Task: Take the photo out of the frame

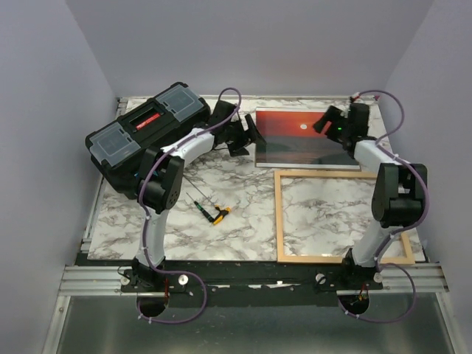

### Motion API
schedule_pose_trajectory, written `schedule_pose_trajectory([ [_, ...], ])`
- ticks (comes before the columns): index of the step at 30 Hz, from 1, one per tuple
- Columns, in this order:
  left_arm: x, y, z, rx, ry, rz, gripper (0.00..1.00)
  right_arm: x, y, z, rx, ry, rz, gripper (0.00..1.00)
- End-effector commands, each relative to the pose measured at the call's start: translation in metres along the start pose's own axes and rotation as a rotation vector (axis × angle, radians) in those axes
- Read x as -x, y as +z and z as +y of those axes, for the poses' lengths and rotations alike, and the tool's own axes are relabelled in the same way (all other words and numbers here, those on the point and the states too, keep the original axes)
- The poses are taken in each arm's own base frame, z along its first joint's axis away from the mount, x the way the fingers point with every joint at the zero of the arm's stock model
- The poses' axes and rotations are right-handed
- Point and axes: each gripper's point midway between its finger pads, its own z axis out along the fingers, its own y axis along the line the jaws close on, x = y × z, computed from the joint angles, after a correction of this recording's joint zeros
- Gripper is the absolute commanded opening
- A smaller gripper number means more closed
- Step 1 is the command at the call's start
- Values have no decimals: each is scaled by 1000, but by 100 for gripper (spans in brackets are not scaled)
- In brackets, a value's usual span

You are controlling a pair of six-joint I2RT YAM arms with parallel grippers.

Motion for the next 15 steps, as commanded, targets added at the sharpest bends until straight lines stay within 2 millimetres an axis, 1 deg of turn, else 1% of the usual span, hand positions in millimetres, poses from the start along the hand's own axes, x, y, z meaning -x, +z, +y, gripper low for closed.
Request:
schedule_pose_trajectory([
  [1,9,-18,-10,-140,-64,-82,85,-31,-21,127,384,23,9,76],
  [2,12,-27,-11,-155,-62,-114,85,-41,-22,143,404,-27,9,76],
  [3,12,-33,-6,-143,-70,-127,85,-56,-23,159,425,-110,13,76],
  [5,14,-48,-6,-143,-61,-152,85,-79,-19,175,400,-262,25,75],
  [8,11,-73,-10,-156,-13,-182,85,-111,-17,196,441,-435,57,74],
  [9,11,-82,-11,-157,6,-196,86,-119,-18,200,460,-493,65,74],
  [12,0,-97,-12,-158,65,-179,87,-141,-19,210,536,-609,99,71],
  [15,-15,-109,-16,-184,104,-145,87,-161,-13,207,559,-702,150,66],
])
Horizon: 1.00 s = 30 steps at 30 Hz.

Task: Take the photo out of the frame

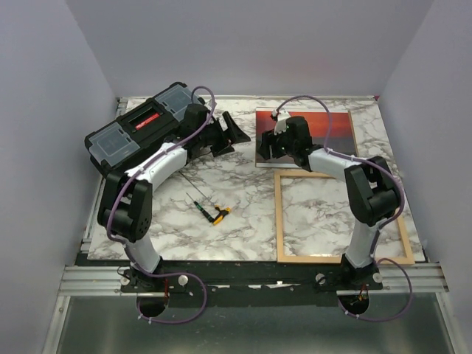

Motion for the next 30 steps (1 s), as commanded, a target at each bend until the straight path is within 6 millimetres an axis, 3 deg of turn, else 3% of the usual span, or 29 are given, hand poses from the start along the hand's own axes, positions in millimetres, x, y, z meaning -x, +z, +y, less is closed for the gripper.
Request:
schedule_pose_trajectory([
  [1,-13,-25,-16,-74,110,21,87,-17,14,-1,47,-202,69,65],
  [7,-23,-48,-23,-93,160,14,87,-36,28,19,20,-329,119,63],
  [12,-25,-59,-24,-76,195,9,87,-51,39,18,-43,-384,172,61],
  [17,-31,-61,-21,-71,179,19,87,-47,49,3,-195,-249,171,53],
  [20,-33,-63,-20,-74,170,16,87,-52,49,1,-252,-208,158,57],
  [28,-32,-66,-21,-75,170,3,87,-92,56,20,-273,-129,234,57],
  [30,-31,-65,-21,-71,171,-1,87,-100,54,30,-239,-71,260,53],
])
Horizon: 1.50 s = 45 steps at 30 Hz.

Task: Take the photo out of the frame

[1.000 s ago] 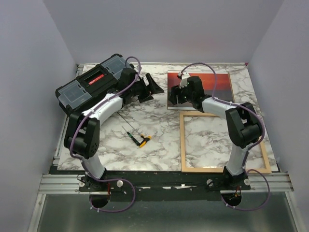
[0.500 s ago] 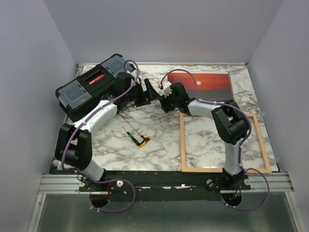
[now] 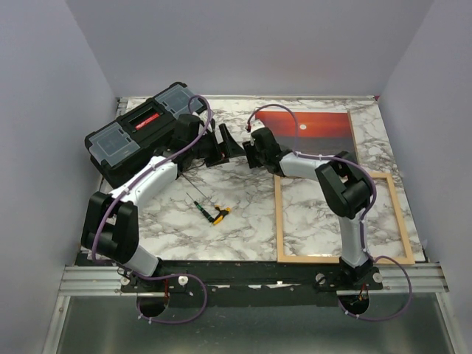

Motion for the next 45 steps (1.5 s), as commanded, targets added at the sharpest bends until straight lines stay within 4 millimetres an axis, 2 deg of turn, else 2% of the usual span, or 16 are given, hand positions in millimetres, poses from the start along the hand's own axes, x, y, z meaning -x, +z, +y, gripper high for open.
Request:
schedule_pose_trajectory([
  [1,4,-10,-11,-19,26,-22,87,-43,2,27,56,108,122,49],
  [4,3,-11,-10,-6,17,-24,88,-53,-4,45,150,157,126,41],
  [7,2,-12,-8,1,3,-30,88,-56,-13,57,222,181,126,39],
  [14,-2,-10,-6,-4,-48,-23,88,-48,-30,65,285,226,107,33],
  [17,-6,-3,-2,-11,-104,-8,88,-39,-40,74,383,300,111,32],
  [20,-9,9,6,-1,-172,10,87,-31,-50,66,431,425,100,31],
  [22,-9,19,14,35,-206,4,87,-25,-55,54,445,473,70,34],
  [24,-10,30,20,94,-221,10,86,-19,-56,47,452,466,44,37],
  [27,-7,47,22,175,-227,-1,82,-7,-59,46,483,422,34,38],
  [30,-2,64,20,181,-213,-25,82,3,-68,45,490,403,23,38],
  [32,4,72,24,207,-186,-74,85,7,-70,35,430,423,6,38],
  [36,15,86,31,209,-185,-145,90,2,-72,-4,280,493,-6,23],
  [38,20,92,33,199,-197,-176,90,-1,-73,-18,266,537,-13,20],
  [41,20,98,37,200,-207,-212,90,-7,-71,-27,271,571,-4,17],
  [45,15,102,49,272,-221,-230,90,-10,-68,-24,298,586,4,17],
])
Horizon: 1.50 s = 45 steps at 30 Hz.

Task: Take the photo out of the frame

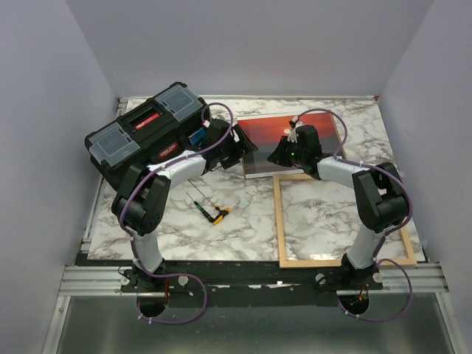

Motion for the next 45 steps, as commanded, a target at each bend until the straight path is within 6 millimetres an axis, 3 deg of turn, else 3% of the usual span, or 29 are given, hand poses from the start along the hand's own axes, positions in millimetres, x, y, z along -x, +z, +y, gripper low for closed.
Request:
schedule_pose_trajectory([
  [1,6,11,4,39,-20,-93,90,-13,7,-2,9,34,23,17],
  [8,-6,19,32,147,-120,-128,91,-23,16,-16,1,93,24,17],
  [11,-8,17,36,159,-95,-159,91,-36,19,-26,-24,106,47,17],
  [20,-28,30,46,156,-81,-127,92,-61,7,-45,-71,123,86,17],
  [26,-31,36,37,134,-64,-137,91,-74,4,-48,-66,130,120,17],
  [39,-45,52,8,26,-101,-54,91,-60,2,-36,-29,104,110,18],
  [45,-49,42,-17,-139,-63,-44,76,-60,4,-29,18,72,129,18],
])
